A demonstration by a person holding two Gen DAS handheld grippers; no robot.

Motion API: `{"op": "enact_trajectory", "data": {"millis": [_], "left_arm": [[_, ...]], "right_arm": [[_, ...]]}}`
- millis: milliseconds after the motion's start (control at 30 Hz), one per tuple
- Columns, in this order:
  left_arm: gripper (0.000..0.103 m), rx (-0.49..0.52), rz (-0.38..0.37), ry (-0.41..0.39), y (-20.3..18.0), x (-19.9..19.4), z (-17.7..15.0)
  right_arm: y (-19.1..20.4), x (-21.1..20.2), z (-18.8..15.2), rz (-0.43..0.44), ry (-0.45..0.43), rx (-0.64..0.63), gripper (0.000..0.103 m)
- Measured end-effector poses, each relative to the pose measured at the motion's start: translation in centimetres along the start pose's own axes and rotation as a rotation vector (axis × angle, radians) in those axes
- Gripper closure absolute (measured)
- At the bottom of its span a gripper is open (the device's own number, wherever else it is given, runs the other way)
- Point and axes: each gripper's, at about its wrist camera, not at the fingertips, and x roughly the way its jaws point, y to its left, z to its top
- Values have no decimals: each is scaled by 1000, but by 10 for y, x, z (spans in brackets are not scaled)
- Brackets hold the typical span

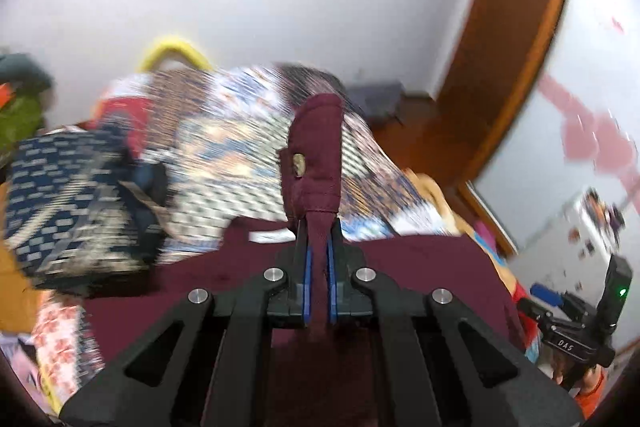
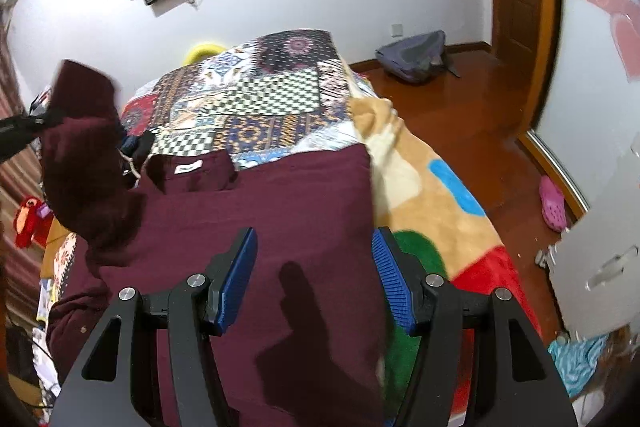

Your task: Fold large clothes

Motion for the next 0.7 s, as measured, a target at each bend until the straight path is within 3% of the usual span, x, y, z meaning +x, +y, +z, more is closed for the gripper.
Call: {"op": "enact_trajectory", "data": {"millis": [200, 300, 400, 500, 567, 700], "left_arm": [[98, -107, 104, -73, 74, -56, -24], [94, -154, 155, -33, 101, -58, -51], [93, -222, 137, 49, 129, -49, -79], [78, -255, 168, 109, 147, -38, -102], [65, -249, 219, 108, 153, -36, -111], [52, -217, 239, 85, 161, -41, -117]], "right_arm": [[32, 7, 4, 20, 3, -67, 47], [47, 8, 3, 19, 12, -95, 47], [57, 11, 0, 12, 26, -115, 47], [67, 13, -2, 0, 41, -132, 47], [73, 13, -2, -8, 47, -141, 47], [87, 15, -2, -20, 58, -173, 47]]}}
